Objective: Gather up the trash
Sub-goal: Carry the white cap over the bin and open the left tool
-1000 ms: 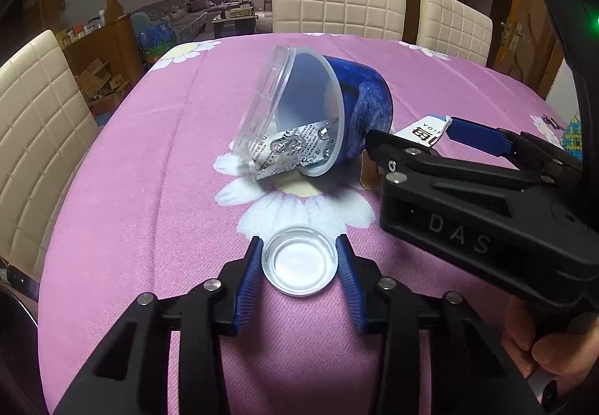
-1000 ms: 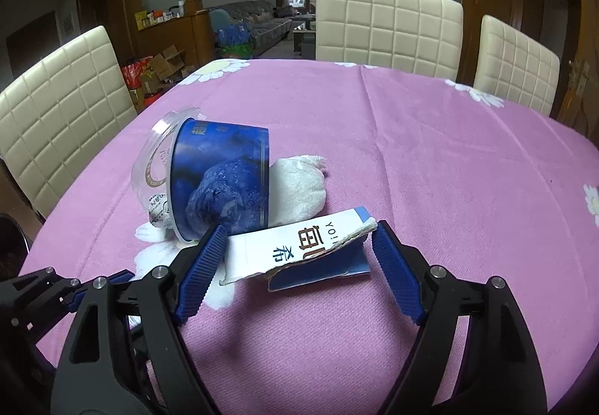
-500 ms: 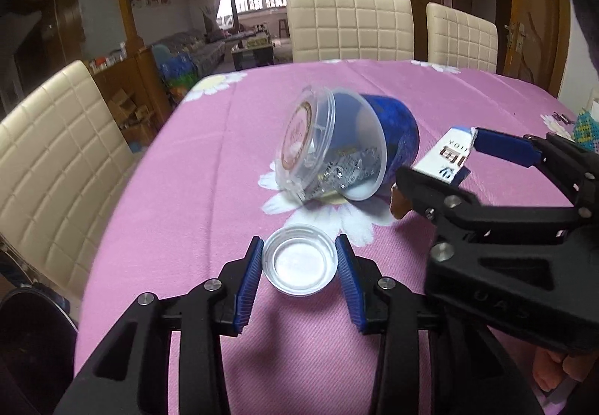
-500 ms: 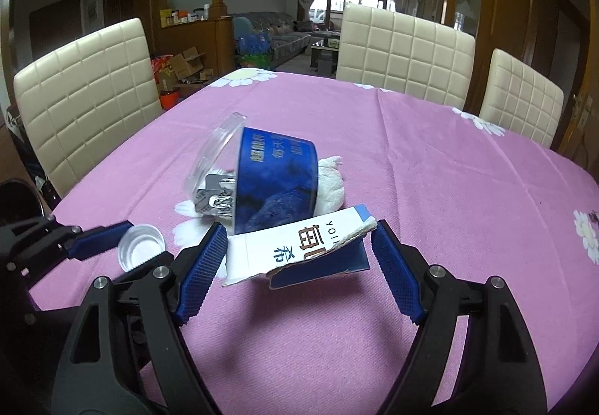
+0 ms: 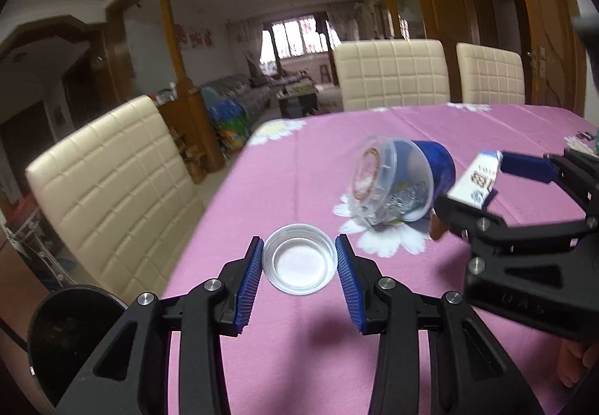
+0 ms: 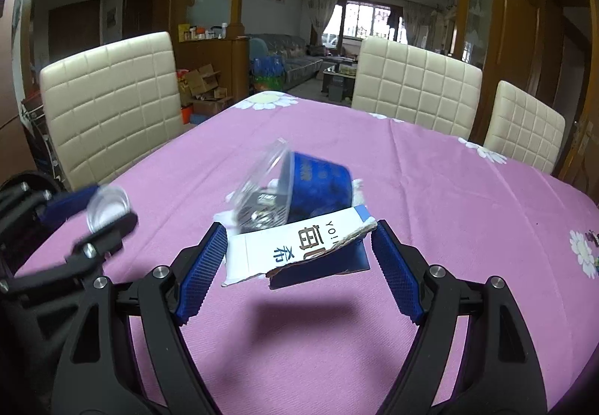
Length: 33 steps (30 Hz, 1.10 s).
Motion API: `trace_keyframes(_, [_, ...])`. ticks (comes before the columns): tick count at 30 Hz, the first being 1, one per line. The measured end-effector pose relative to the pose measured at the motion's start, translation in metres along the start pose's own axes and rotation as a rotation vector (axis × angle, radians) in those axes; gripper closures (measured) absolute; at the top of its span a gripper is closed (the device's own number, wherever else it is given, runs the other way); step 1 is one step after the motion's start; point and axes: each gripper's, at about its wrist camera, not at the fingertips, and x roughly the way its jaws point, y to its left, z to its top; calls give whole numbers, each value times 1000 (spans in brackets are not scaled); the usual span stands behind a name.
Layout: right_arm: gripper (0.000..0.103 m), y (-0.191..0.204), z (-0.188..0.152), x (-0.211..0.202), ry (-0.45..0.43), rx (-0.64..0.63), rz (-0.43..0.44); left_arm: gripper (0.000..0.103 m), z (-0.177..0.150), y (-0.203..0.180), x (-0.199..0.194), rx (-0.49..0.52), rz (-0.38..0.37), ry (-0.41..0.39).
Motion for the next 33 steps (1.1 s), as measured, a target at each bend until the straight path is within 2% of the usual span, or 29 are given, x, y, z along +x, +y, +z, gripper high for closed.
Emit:
trace_keyframes(2, [24, 10, -8, -8, -15, -33, -22, 64, -8, 5, -13, -5, 28, -45])
trace_keyframes(4, [24, 18, -13, -19, -39, -36, -27, 64, -12, 9, -21, -22, 31, -56])
trace_keyframes(7, [24, 22, -14, -34, -78, 1, -16, 64, -18, 18, -30, -84, 28, -70])
trace_keyframes(14, [24, 19, -19, -50, -188, 55, -11, 64, -24, 36, -44, -182, 77, -130])
trace_keyframes(20, [24, 18, -21, -53, -204, 59, -1, 64, -27, 42, -51, -234, 116, -171])
trace_keyframes(33, [24, 21, -24, -57, -219, 39, 18, 64, -27, 43, -54, -240, 113, -174])
